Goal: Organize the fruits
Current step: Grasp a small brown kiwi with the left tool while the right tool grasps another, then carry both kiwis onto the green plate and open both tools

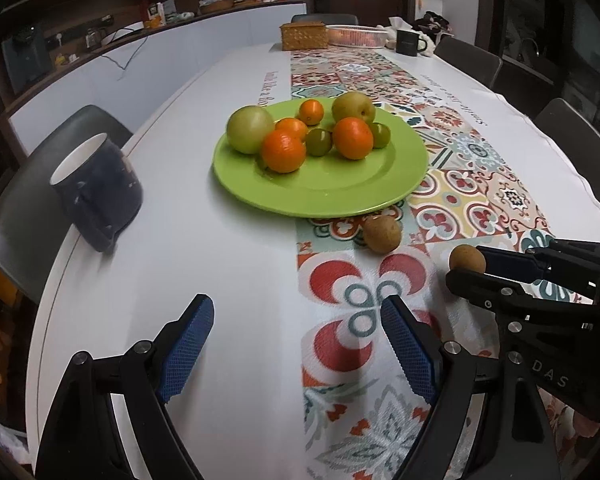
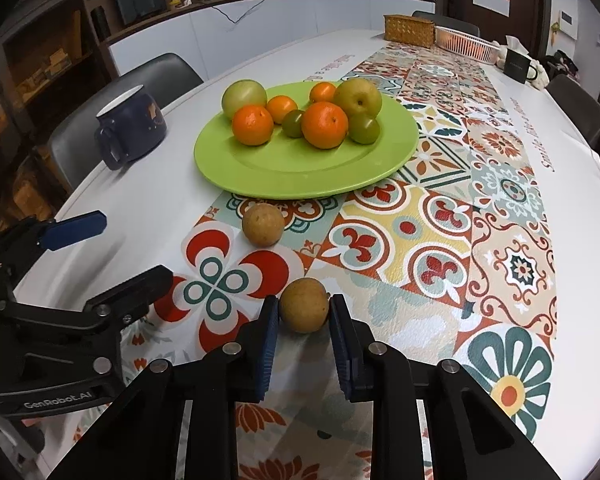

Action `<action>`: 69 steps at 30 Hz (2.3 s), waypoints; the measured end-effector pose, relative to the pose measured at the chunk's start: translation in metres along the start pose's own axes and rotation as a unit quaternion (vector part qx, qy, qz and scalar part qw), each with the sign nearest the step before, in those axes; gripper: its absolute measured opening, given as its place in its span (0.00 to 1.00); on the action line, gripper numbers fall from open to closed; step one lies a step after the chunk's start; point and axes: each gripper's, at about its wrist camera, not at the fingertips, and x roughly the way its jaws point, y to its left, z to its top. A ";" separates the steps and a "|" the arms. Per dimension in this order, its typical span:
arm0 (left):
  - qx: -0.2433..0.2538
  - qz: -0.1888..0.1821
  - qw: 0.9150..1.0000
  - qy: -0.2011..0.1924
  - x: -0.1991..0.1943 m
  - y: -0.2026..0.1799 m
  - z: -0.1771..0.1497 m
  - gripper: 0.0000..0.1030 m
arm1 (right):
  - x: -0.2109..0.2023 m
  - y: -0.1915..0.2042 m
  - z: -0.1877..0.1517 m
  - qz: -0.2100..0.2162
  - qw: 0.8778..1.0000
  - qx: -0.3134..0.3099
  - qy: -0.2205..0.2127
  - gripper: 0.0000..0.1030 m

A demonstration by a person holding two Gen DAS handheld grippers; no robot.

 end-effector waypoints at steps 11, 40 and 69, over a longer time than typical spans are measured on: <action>-0.010 -0.069 0.998 0.002 0.022 -0.019 0.027 0.73 | -0.010 -0.026 0.007 -0.015 0.999 0.035 -0.018 0.26; -0.016 -0.091 0.996 0.021 0.041 -0.037 0.042 0.27 | -0.012 -0.052 0.015 -0.008 0.997 0.064 -0.035 0.26; -0.026 -0.034 0.998 -0.055 -0.030 0.000 0.068 0.27 | -0.059 -0.019 0.058 0.009 0.995 0.010 -0.103 0.26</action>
